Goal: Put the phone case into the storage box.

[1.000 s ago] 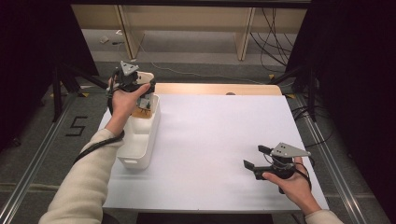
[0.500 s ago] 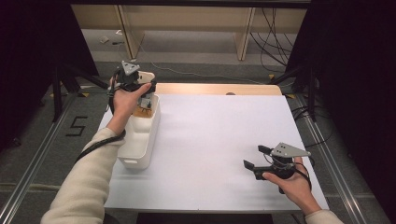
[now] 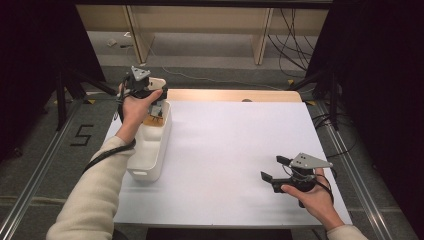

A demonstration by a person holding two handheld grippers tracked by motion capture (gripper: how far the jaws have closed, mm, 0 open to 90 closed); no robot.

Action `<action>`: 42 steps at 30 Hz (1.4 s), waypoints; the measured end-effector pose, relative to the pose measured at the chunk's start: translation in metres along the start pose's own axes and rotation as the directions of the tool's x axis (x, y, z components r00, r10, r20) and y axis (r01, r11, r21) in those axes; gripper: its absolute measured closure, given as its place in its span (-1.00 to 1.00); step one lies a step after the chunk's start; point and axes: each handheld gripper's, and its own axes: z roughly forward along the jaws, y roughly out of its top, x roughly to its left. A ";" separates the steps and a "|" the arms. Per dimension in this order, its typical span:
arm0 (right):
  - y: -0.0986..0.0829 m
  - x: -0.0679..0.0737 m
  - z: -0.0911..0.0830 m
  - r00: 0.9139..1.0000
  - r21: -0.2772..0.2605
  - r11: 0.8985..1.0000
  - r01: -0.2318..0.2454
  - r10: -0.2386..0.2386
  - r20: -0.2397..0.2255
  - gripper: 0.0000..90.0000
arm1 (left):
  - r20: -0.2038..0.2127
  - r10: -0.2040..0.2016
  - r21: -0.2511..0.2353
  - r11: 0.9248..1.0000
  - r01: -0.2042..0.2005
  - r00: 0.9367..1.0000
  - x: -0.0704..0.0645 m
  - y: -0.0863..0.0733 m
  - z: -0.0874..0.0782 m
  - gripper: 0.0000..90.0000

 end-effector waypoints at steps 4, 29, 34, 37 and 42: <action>0.000 0.000 0.000 1.000 0.000 1.000 0.000 0.000 -0.001 -0.65 | -0.002 -0.006 -0.002 1.000 0.006 1.000 0.000 0.000 0.001 -0.76; 0.000 -0.001 0.000 1.000 0.001 1.000 -0.002 0.002 -0.002 -0.65 | -0.001 -0.004 0.011 1.000 0.004 1.000 0.000 0.005 0.009 -0.76; 0.000 -0.001 0.000 1.000 0.000 1.000 -0.002 0.002 -0.003 -0.65 | 0.002 -0.004 0.011 1.000 0.004 1.000 0.000 0.006 0.010 -0.76; 0.000 -0.001 0.000 1.000 0.000 1.000 -0.002 0.002 -0.003 -0.65 | 0.001 -0.002 0.014 1.000 0.002 1.000 0.000 0.006 0.011 -0.76; 0.000 -0.001 0.000 1.000 0.001 1.000 -0.004 0.004 -0.002 -0.65 | 0.001 -0.002 0.017 1.000 0.002 1.000 0.000 0.006 0.013 -0.76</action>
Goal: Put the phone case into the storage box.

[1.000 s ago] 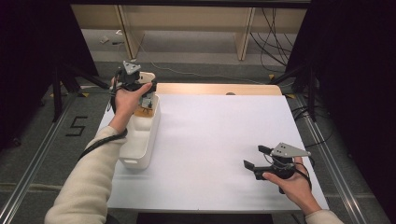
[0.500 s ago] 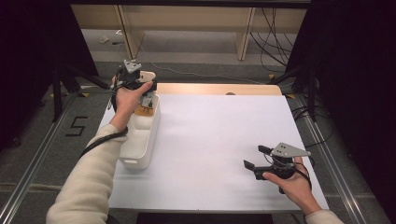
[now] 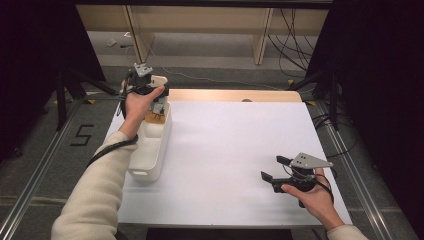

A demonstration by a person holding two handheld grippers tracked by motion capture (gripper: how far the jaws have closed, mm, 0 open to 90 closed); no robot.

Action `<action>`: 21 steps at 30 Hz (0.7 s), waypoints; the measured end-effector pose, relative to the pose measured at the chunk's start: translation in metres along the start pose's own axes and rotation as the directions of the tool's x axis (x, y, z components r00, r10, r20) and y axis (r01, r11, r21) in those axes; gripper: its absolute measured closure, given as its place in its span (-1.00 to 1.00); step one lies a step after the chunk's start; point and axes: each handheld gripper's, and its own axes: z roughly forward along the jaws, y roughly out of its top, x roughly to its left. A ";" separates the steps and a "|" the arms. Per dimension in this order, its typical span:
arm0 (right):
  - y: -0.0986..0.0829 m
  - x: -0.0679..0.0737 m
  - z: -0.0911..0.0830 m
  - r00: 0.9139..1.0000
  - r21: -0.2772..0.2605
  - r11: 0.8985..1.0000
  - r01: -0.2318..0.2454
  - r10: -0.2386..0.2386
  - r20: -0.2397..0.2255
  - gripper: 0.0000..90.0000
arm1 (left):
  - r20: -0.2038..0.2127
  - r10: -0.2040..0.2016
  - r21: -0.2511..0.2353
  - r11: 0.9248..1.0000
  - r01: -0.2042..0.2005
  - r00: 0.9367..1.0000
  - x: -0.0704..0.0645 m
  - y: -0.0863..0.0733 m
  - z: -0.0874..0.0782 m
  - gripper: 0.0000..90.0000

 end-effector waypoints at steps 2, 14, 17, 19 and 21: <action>0.000 0.000 0.000 1.000 0.000 1.000 0.001 -0.001 -0.001 -0.65 | 0.001 0.002 0.001 1.000 -0.002 1.000 0.000 0.000 0.001 -0.76; 0.000 0.000 0.000 1.000 0.000 1.000 0.000 0.000 -0.002 -0.65 | -0.006 0.000 0.010 1.000 0.000 1.000 0.002 -0.001 0.004 -0.76; 0.000 0.000 0.000 1.000 0.001 1.000 0.000 0.000 -0.002 -0.65 | -0.006 0.003 0.012 1.000 -0.003 1.000 0.003 -0.001 0.005 -0.76; 0.000 0.000 0.000 1.000 0.001 1.000 -0.001 0.001 -0.002 -0.65 | -0.005 0.003 0.014 1.000 -0.003 1.000 0.003 -0.001 0.006 -0.76; 0.000 0.000 0.000 1.000 0.002 1.000 -0.001 0.001 -0.002 -0.65 | -0.007 0.002 0.015 1.000 -0.002 1.000 0.003 -0.001 0.006 -0.76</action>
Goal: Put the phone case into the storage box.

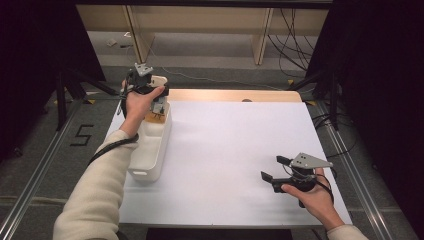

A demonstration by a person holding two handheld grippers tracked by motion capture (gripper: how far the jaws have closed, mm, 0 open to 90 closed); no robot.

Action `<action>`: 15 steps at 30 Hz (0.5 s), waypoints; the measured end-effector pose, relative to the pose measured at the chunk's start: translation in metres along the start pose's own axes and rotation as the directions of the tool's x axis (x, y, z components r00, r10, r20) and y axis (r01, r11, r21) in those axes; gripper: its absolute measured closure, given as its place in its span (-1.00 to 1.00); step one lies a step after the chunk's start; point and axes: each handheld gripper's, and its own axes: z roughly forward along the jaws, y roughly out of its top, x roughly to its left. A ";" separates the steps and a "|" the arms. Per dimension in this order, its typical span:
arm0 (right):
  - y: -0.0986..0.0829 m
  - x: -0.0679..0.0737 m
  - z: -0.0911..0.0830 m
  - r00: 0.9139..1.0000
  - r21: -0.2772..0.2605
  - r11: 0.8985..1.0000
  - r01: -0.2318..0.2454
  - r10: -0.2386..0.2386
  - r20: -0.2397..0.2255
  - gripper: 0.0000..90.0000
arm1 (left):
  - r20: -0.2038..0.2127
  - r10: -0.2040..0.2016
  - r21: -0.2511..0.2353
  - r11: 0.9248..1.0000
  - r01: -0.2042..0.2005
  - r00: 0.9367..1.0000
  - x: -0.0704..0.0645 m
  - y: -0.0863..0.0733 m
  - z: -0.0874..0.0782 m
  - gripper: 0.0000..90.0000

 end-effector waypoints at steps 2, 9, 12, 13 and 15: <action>0.000 0.000 0.000 1.000 -0.001 1.000 0.001 -0.001 0.001 -0.65 | -0.001 0.000 0.001 1.000 0.000 1.000 0.000 0.000 0.001 -0.76; 0.000 0.000 0.000 1.000 -0.001 1.000 0.000 0.000 0.000 -0.65 | -0.003 0.001 0.007 1.000 -0.001 1.000 0.002 -0.001 0.002 -0.76; 0.000 0.000 0.000 1.000 -0.001 1.000 0.001 -0.001 0.000 -0.65 | -0.004 -0.001 0.008 1.000 0.001 1.000 0.002 -0.001 0.003 -0.76; 0.000 0.000 0.000 1.000 0.000 1.000 0.001 -0.001 0.000 -0.65 | -0.003 0.002 0.010 1.000 -0.002 1.000 0.002 -0.002 0.003 -0.76; 0.000 0.000 0.000 1.000 0.000 1.000 0.001 -0.001 -0.001 -0.65 | -0.001 0.001 0.012 1.000 -0.001 1.000 0.002 -0.002 0.003 -0.76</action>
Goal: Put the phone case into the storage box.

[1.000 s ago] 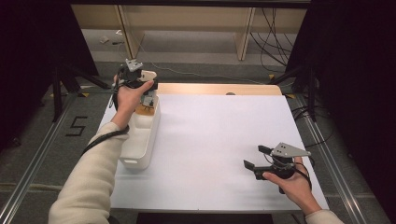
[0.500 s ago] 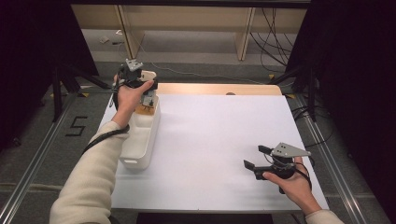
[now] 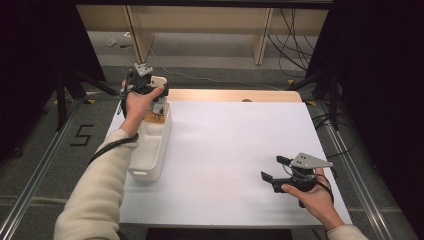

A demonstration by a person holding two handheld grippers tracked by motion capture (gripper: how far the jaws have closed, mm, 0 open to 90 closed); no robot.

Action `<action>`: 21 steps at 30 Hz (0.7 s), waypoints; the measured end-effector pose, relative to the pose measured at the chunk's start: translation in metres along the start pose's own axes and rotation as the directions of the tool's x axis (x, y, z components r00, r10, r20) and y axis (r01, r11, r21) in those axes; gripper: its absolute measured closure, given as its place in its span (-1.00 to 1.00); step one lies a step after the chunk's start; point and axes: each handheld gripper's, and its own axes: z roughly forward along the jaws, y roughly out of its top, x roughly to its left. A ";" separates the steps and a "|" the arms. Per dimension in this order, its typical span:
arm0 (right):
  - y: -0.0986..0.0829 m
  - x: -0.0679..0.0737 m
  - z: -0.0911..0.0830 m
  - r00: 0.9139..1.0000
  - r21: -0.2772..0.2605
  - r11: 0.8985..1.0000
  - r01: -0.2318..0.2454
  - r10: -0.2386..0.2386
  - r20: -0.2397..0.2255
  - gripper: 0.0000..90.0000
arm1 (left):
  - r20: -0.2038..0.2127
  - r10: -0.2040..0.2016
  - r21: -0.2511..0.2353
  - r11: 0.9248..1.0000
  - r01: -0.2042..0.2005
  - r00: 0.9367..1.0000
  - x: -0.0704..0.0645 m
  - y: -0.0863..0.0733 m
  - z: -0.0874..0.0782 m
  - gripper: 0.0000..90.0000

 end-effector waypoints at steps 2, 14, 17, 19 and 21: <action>0.000 0.000 0.000 1.000 0.000 1.000 0.000 0.000 0.000 -0.65 | 0.000 0.001 0.002 1.000 -0.001 1.000 0.000 0.000 0.001 -0.76; 0.000 0.000 -0.001 1.000 0.000 1.000 0.000 0.000 0.003 -0.65 | 0.000 0.005 0.011 1.000 -0.005 1.000 0.000 -0.002 0.006 -0.76; 0.000 0.000 0.000 1.000 -0.003 1.000 0.000 0.000 0.002 -0.65 | 0.002 0.005 0.014 1.000 -0.005 1.000 0.000 -0.002 0.006 -0.77; 0.000 0.000 -0.001 1.000 -0.001 1.000 0.000 0.000 0.003 -0.65 | 0.001 0.004 0.015 1.000 -0.004 1.000 0.001 -0.002 0.007 -0.77; 0.000 0.000 0.000 1.000 -0.002 1.000 0.000 0.000 0.002 -0.65 | 0.001 0.004 0.016 1.000 -0.004 1.000 0.000 -0.002 0.008 -0.77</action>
